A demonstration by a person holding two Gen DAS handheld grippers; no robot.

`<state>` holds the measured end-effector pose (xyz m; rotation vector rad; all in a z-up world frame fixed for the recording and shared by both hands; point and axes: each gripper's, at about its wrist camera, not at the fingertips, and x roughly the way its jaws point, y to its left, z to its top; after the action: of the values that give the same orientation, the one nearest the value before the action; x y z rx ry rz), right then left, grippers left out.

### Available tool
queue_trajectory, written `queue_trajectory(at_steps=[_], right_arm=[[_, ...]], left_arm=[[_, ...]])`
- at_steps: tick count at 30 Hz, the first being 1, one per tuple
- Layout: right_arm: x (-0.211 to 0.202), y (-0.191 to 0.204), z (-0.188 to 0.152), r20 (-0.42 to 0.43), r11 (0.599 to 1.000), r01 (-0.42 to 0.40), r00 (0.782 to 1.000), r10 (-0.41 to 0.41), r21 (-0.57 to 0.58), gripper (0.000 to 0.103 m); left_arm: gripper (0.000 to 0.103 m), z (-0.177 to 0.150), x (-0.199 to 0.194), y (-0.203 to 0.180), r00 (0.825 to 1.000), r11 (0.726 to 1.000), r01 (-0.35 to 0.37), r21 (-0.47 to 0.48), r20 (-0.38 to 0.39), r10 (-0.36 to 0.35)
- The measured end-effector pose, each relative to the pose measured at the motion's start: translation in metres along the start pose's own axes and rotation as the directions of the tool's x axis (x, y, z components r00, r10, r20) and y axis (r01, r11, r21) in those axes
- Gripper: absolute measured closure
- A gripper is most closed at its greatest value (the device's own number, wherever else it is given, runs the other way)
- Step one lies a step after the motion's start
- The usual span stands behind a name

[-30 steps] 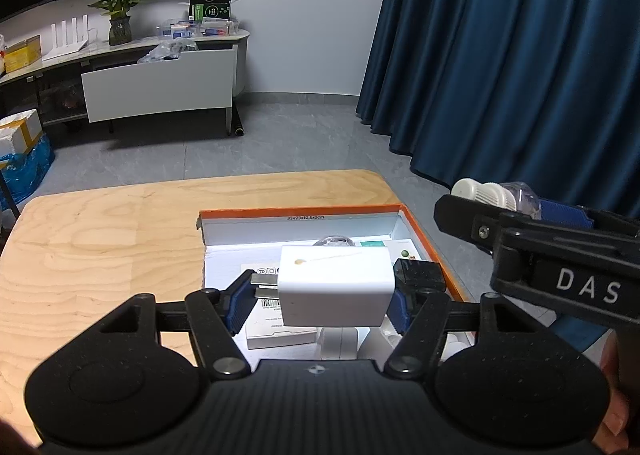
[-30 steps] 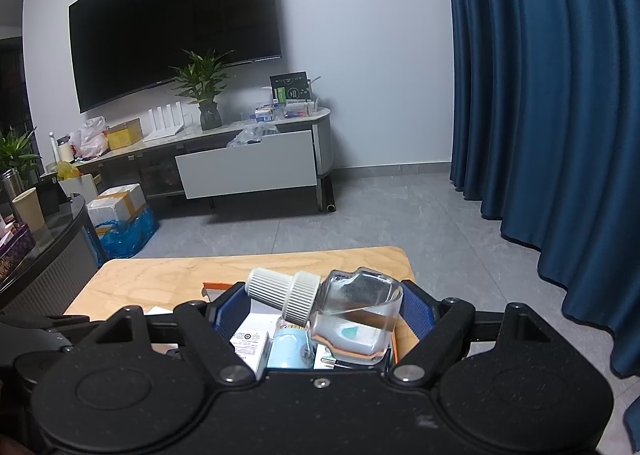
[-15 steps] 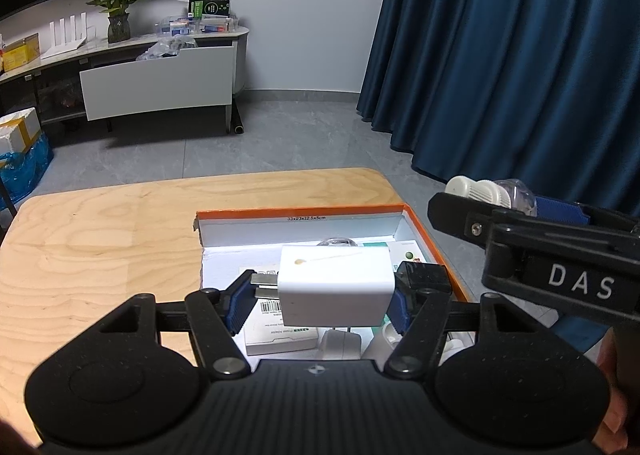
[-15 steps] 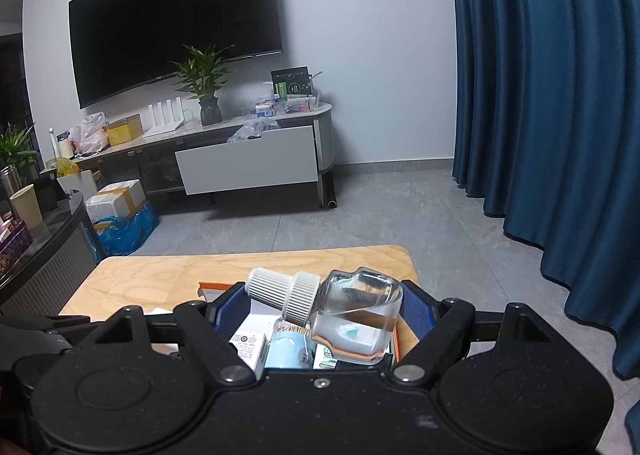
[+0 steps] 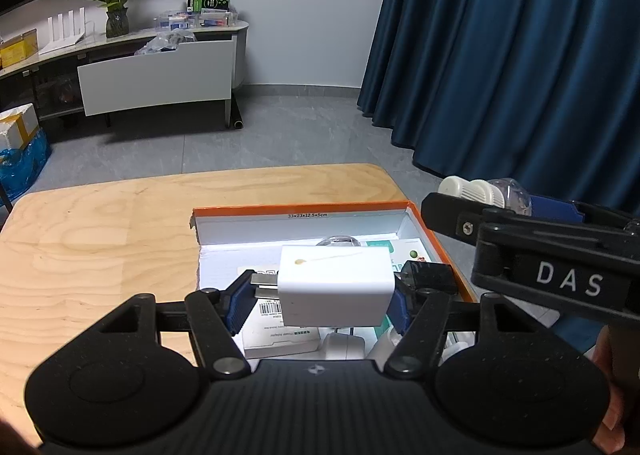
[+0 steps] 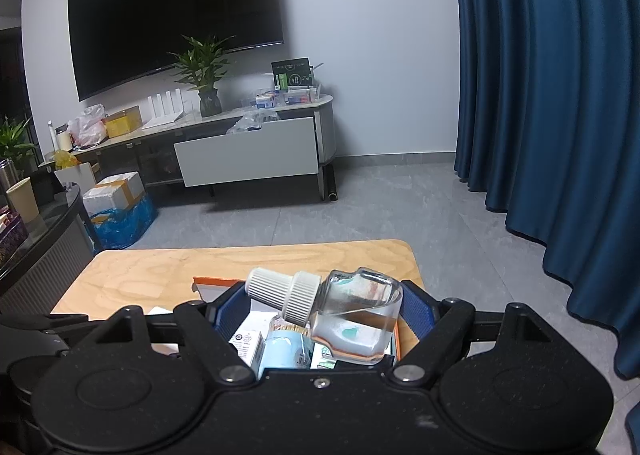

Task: Organize rigid objects
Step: 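Hold both items above the box and lower them toward its contents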

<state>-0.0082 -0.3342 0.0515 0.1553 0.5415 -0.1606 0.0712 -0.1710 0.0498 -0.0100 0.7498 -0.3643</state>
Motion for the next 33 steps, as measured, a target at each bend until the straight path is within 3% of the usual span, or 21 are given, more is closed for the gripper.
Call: queue_trajectory(at_steps=[33], right_arm=[[0.015,0.003,0.002,-0.017,1.0,0.011,1.0,-0.011,-0.005,0.008]], left_arm=[[0.037,0.001,0.009,-0.001,1.0,1.0,0.001,0.008,-0.008,-0.001]])
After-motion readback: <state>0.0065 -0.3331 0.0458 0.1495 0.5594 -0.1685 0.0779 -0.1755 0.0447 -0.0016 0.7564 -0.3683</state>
